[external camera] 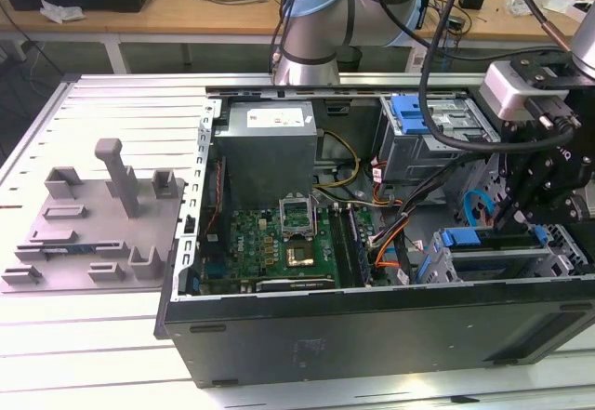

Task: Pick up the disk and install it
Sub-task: 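Insert the second disk wire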

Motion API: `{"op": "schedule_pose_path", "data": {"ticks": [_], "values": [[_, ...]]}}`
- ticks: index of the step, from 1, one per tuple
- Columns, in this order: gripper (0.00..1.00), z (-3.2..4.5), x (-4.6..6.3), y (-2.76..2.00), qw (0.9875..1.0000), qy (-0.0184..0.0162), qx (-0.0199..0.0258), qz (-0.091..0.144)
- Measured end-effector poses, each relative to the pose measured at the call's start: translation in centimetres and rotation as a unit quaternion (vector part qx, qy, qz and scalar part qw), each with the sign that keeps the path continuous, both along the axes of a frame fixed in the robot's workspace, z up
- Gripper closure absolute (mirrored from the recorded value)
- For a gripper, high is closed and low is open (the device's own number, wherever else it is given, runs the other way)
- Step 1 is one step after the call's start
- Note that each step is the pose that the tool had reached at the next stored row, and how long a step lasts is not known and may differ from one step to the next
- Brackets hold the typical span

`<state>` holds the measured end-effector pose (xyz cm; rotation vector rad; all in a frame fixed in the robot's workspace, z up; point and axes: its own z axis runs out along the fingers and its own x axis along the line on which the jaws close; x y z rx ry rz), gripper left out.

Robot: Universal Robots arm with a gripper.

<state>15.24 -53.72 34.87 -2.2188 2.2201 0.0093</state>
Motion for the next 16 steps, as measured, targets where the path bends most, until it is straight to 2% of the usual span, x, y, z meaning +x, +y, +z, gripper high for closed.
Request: {"op": "schedule_pose_path", "data": {"ticks": [16], "values": [[0.84,-0.24,-0.02,0.01,1.0,-0.0003,0.0,0.0]]}}
